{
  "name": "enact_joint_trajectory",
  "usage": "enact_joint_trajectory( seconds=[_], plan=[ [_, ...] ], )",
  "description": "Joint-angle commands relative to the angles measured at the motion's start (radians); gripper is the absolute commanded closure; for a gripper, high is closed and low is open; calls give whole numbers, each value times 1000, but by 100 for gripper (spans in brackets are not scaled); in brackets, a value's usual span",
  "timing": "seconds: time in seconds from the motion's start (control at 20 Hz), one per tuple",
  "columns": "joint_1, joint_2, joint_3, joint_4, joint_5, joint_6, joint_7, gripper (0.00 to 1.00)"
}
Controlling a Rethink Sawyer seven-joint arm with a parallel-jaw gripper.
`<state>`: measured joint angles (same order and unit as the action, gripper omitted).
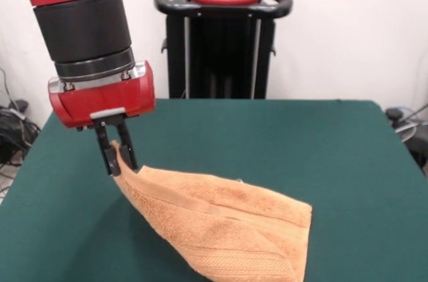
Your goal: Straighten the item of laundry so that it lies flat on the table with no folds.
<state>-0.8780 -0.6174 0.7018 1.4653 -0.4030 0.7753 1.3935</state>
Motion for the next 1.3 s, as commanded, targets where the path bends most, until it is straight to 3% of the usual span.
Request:
enact_joint_trajectory(
  seconds=[0.05, 0.4, 0.85, 0.9, 1.3],
  plan=[
    [17, 31, 34, -66, -33, 117, -204, 100],
    [46, 117, 32, -171, -54, 152, -239, 100],
    [55, 112, 32, -184, -62, 161, -226, 100],
    [51, 113, 34, -179, -54, 154, -214, 0],
    [69, 75, 4, -156, -61, 171, -170, 0]
  ],
)
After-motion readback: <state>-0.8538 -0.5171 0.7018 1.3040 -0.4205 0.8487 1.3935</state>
